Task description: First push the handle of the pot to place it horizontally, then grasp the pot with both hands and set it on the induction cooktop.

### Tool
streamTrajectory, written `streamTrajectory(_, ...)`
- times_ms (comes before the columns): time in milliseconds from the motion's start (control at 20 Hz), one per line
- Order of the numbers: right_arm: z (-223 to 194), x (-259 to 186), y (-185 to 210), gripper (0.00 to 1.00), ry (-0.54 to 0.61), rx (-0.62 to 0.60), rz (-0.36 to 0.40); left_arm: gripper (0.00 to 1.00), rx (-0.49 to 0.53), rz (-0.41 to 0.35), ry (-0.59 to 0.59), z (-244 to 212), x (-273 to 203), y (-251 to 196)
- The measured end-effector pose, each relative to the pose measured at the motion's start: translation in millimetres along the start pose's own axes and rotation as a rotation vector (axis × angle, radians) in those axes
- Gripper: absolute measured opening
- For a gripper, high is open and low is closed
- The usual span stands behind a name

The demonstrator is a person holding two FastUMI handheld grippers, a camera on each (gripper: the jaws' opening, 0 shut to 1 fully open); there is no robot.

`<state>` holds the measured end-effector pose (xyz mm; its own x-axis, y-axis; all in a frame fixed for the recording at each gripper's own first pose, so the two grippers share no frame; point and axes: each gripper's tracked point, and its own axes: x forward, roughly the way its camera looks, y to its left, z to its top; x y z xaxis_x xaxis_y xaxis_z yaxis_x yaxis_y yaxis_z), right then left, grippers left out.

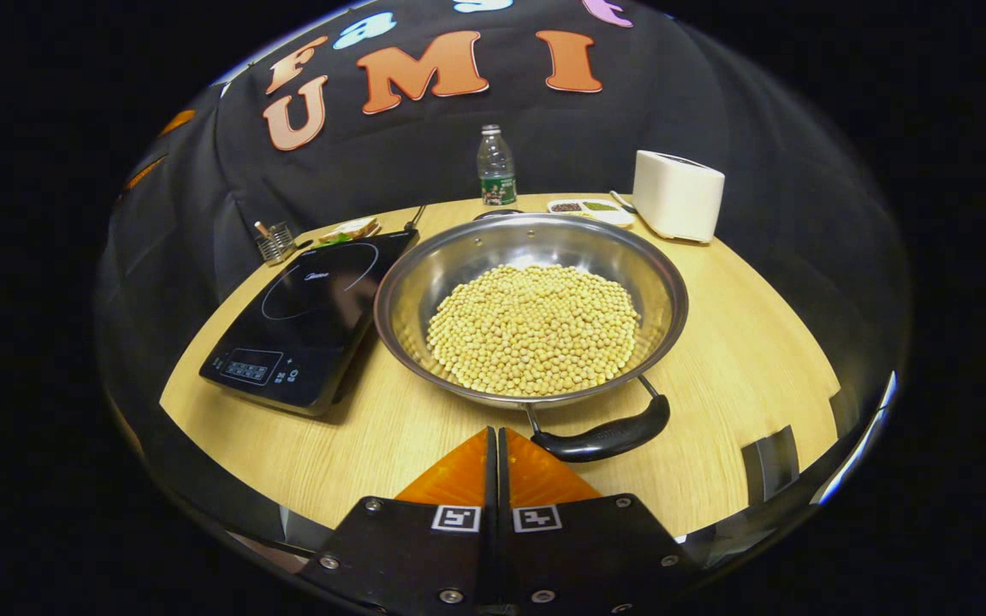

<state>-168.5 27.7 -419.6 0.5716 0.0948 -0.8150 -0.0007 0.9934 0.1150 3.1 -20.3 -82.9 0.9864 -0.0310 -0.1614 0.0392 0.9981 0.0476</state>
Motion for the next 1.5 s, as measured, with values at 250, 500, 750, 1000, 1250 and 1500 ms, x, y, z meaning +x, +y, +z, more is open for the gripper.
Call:
streamTrajectory(250,3.9,2.4,-28.4,0.0,0.006,0.006,-0.059,0.98,0.015,-0.025,-0.013,4.1,-2.8,-12.8)
streamTrajectory(500,1.0,11.5,-57.5,0.0,0.031,0.066,-0.112,0.96,0.035,-0.033,-0.035,12.4,-7.1,-20.1)
streamTrajectory(750,4.7,20.5,-79.6,0.0,0.016,0.114,-0.147,0.97,0.049,-0.054,-0.052,18.4,-9.7,-33.7)
streamTrajectory(1000,13.0,28.6,-104.5,0.0,0.005,0.149,-0.194,0.97,0.073,-0.06,-0.074,28.7,-11.1,-39.3)
streamTrajectory(1250,23.7,39.3,-127.7,0.0,0.002,0.152,-0.248,0.98,0.089,-0.039,-0.088,32.7,-7.6,-38.8)
streamTrajectory(1500,35.2,50.3,-145.8,0.0,0.002,0.183,-0.272,0.96,0.085,-0.044,-0.069,27.3,-4.1,-39.7)
